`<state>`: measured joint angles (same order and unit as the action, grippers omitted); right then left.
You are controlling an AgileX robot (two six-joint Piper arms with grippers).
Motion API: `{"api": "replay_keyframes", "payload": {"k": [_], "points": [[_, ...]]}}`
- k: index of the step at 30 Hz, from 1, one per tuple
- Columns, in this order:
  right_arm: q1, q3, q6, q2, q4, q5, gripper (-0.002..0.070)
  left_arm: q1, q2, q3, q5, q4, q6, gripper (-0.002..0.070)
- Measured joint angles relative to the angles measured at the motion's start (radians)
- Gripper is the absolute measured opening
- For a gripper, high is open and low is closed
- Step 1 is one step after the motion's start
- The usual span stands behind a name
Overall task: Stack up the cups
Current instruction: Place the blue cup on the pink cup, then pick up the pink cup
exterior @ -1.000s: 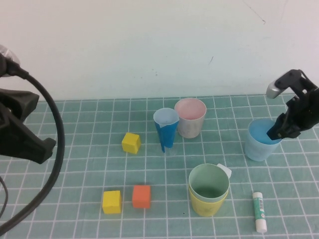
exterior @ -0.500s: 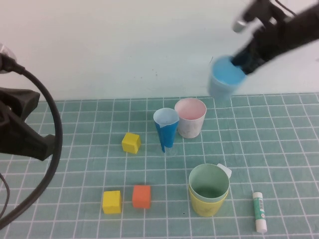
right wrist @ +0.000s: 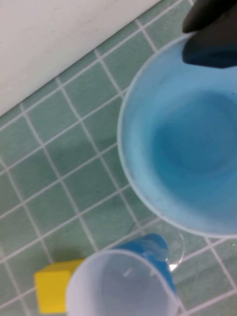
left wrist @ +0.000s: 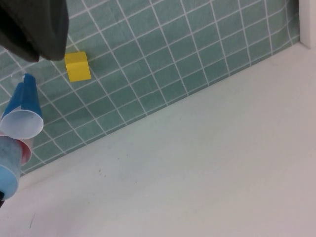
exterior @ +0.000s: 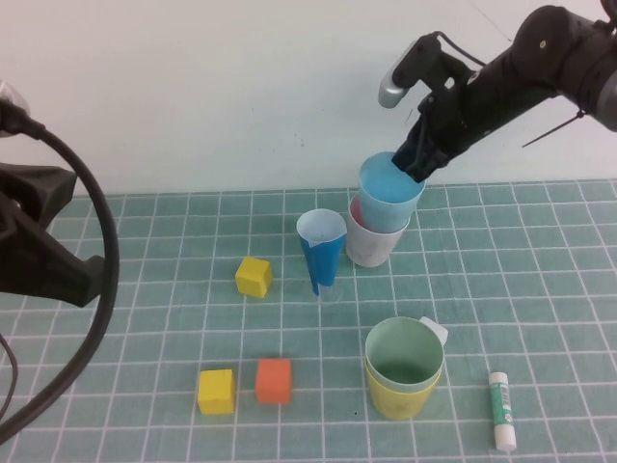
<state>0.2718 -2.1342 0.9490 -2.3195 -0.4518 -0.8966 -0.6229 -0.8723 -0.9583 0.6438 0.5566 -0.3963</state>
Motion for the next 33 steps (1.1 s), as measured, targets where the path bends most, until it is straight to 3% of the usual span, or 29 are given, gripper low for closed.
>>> {"api": "replay_keyframes", "payload": {"k": [9,11,16,19,28,33], "points": [[0.0,-0.002,-0.004,-0.04,-0.028,0.012,0.0036,0.0,0.0,0.0,-0.002,0.002,0.0,-0.0001],[0.0,-0.002,-0.004,-0.053,-0.037,0.012,0.0097,0.0,0.0,0.0,-0.002,0.006,0.0,-0.0001],[0.0,-0.002,-0.015,-0.061,-0.056,0.023,0.034,0.0,0.0,0.0,-0.002,0.019,0.004,-0.0001],[0.0,-0.003,-0.02,-0.063,-0.064,0.041,0.0409,0.0,0.0,0.0,-0.002,0.023,0.007,-0.0001],[0.0,-0.008,-0.041,-0.118,-0.133,0.057,0.0426,0.0,0.0,0.0,0.017,0.023,0.007,-0.0001],[0.0,-0.008,-0.042,-0.151,-0.144,0.03,0.034,0.0,0.0,0.0,0.022,0.023,0.007,-0.0001]]}}
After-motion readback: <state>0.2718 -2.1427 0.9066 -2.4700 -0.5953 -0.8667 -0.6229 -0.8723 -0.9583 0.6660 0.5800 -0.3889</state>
